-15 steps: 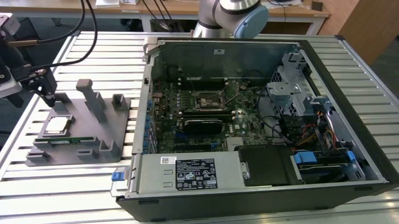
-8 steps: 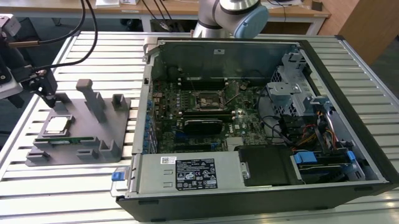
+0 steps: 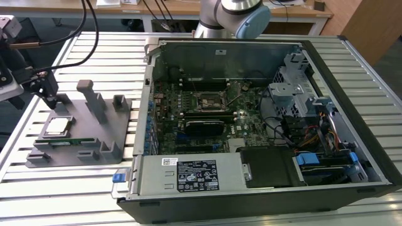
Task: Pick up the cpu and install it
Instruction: 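Pick up the cpu and move it towards the insertion slot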
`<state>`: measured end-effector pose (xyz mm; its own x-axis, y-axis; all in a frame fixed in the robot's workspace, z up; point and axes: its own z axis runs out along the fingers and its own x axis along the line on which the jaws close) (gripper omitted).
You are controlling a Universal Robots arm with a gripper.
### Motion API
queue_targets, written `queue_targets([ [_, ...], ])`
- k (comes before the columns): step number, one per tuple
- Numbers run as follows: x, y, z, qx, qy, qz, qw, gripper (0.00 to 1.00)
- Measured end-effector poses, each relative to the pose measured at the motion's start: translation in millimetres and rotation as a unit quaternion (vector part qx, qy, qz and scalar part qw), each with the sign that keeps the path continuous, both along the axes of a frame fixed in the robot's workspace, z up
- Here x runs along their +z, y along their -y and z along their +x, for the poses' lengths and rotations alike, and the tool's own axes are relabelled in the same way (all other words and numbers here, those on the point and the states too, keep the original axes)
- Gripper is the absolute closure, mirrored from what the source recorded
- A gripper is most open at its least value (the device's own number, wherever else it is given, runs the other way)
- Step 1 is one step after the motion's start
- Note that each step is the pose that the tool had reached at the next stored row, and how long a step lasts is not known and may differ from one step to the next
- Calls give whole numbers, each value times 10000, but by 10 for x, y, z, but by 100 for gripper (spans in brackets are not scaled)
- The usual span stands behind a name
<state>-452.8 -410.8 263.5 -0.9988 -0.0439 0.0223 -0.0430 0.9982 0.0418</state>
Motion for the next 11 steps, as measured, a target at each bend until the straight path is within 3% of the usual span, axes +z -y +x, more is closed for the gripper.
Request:
queue_targets([
  [11,-35,0,0,0,0,0,10000,30],
])
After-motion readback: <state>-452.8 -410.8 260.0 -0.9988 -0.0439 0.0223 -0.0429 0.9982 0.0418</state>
